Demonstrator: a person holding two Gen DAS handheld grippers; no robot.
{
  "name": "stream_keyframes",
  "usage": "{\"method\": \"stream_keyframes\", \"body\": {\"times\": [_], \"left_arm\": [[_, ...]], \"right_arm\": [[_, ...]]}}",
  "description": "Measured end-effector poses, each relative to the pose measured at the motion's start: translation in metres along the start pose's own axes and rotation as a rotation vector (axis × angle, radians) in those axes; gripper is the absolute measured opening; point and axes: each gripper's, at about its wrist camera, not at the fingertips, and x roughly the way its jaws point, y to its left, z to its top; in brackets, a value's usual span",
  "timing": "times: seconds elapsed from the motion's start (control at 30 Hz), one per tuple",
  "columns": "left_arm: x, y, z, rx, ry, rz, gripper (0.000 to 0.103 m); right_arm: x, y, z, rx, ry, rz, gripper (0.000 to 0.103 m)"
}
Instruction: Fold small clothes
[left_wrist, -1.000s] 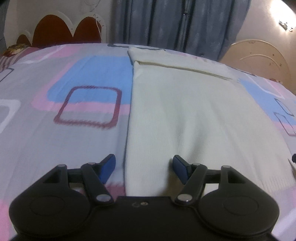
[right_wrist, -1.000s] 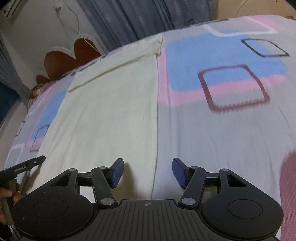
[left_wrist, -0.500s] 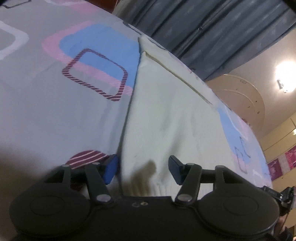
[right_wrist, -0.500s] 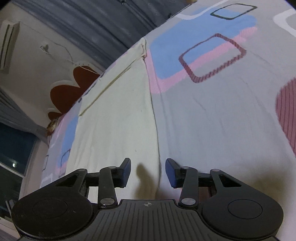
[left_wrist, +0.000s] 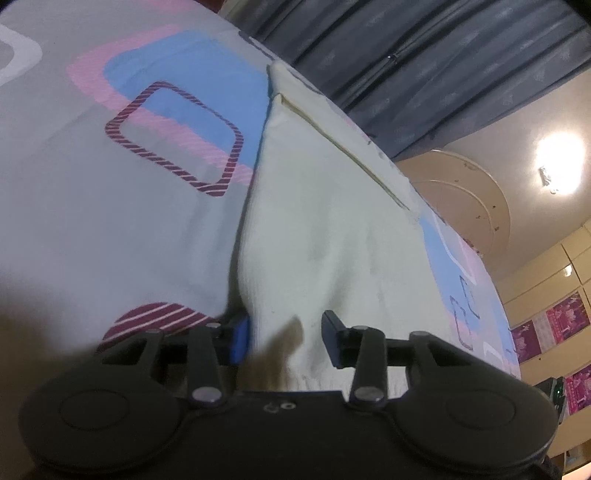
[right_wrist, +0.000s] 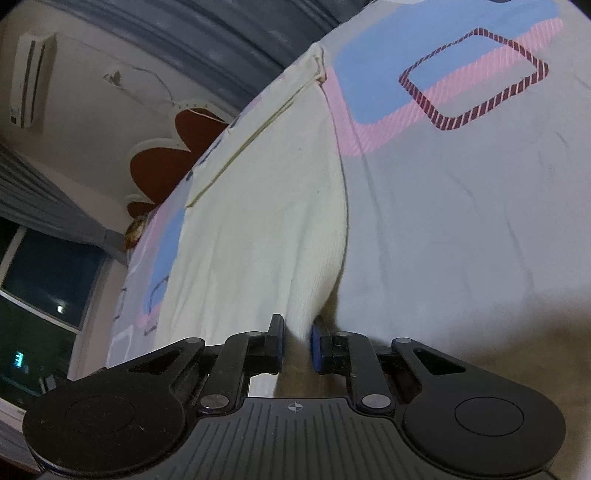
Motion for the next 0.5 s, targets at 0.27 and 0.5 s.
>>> {"method": "stream_keyframes", "body": {"times": [0.27,0.5], "left_arm": [[0.023,0.002,0.02,-0.063,-0.017,-0.056,0.043],[0.014,0.009,0.008,-0.049,-0.013,-0.086,0.039]], "right_arm": [[0.012,0.014,0.019,0.017,-0.039,0.023,0.016],[0.013,-0.015,0.013,0.178,-0.069,0.052,0.016]]}}
